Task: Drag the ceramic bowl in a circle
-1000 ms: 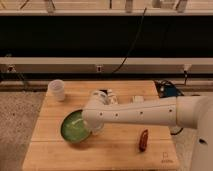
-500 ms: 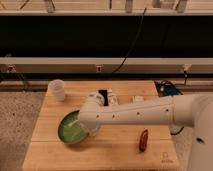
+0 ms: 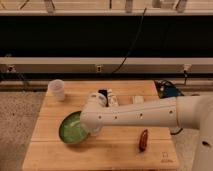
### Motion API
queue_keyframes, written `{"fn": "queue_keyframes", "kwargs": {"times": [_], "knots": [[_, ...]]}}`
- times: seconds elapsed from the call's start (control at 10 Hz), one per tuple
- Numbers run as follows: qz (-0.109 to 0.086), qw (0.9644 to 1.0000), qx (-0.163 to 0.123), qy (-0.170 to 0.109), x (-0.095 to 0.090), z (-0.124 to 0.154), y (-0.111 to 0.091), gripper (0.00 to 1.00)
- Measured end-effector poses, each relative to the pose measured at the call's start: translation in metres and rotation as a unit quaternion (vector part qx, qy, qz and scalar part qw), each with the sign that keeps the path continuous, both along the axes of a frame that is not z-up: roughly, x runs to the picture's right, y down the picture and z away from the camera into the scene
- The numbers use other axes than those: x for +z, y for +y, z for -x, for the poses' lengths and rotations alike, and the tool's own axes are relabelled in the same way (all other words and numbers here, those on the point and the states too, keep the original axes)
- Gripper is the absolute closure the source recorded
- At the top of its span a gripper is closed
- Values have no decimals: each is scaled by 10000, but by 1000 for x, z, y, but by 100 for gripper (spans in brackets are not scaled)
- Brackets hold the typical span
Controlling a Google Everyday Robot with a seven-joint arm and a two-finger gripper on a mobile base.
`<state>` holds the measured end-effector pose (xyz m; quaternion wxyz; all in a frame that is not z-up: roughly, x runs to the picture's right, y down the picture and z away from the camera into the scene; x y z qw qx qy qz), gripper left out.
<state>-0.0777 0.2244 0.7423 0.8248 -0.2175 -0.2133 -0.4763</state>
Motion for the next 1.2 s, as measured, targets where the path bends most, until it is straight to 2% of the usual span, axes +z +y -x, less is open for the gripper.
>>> {"fn": "queue_keyframes", "kwargs": {"times": [0.1, 1.2], "knots": [[-27, 10000, 7, -14, 0, 8, -2, 100], [-205, 9996, 108, -133, 0, 7, -11, 100]]}}
